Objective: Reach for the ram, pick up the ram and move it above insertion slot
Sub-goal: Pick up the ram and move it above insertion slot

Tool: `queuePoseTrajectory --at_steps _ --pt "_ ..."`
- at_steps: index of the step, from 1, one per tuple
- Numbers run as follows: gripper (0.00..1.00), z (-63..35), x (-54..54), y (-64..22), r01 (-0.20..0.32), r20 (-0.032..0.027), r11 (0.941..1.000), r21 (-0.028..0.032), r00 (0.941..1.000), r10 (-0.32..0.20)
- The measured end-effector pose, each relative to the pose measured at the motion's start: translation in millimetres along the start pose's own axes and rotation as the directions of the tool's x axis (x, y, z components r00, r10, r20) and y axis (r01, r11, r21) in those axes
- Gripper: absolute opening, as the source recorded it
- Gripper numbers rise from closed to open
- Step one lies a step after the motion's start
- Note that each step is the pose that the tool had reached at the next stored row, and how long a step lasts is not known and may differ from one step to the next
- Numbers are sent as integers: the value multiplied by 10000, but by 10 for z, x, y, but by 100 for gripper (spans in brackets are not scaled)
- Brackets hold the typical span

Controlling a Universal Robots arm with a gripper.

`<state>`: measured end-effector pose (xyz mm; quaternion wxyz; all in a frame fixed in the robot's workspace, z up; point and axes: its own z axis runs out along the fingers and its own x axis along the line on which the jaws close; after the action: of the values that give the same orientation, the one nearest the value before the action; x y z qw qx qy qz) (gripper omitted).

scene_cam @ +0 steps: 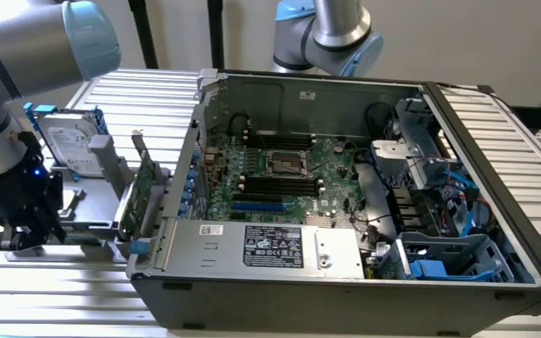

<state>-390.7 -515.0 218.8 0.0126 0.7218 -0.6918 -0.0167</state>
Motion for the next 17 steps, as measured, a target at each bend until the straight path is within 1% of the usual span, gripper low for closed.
queuePoseTrajectory --at_steps 2,11,15,17 --pt "13 -78 0 3 1 0 10000 -1 10000 -1" --pt "13 -486 -2 0 0 0 10000 -6 10000 0" --pt "13 -675 -2 -34 1 1 10000 -6 10000 -1" --pt "13 -766 0 -77 1 -1 10000 -7 10000 -1"
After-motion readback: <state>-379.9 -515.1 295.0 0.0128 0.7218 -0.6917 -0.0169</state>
